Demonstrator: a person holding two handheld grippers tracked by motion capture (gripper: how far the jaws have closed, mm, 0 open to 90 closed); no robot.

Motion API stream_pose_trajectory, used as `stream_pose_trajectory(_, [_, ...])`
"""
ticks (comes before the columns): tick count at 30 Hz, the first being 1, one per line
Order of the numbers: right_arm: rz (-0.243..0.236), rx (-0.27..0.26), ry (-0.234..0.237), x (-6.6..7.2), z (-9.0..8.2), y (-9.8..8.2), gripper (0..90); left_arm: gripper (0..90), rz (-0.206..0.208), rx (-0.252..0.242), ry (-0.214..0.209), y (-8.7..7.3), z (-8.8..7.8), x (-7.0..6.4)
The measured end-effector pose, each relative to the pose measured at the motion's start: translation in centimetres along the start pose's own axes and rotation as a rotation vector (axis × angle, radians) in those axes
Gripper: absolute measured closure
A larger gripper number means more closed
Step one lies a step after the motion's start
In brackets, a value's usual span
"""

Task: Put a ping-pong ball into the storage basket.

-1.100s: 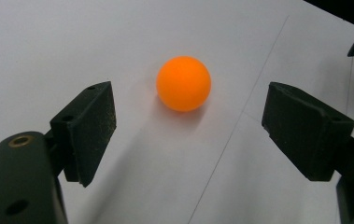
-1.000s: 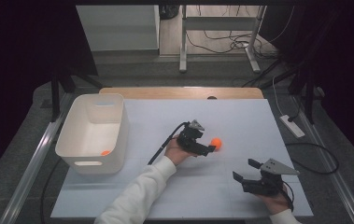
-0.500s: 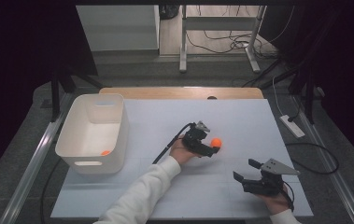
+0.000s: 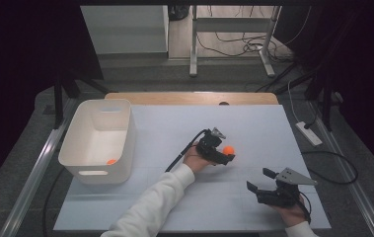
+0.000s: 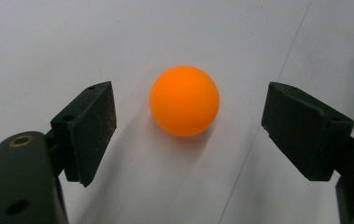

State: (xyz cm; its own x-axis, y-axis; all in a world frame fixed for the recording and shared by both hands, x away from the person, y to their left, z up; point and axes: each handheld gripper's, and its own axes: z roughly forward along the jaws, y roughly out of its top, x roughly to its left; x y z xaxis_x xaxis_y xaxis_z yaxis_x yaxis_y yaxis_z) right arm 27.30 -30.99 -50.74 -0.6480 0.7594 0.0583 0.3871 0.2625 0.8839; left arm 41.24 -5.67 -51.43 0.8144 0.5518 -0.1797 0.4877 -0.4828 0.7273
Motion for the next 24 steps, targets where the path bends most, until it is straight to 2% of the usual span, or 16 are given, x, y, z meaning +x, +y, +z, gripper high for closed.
stream_pose_trajectory(16, [0.003,-0.004,0.001,-0.1,-0.1,0.0,16.4,20.8,-0.010,0.027,0.005,0.3,1.5,0.6])
stream_pose_trajectory(22, [0.002,-0.001,0.001,-0.1,-0.1,0.0,16.4,25.7,-0.012,0.030,-0.007,0.2,1.8,0.8])
stream_pose_trajectory(24, [0.003,-0.001,0.001,-0.1,-0.1,0.0,16.4,30.7,-0.012,0.030,-0.020,0.2,1.9,0.8])
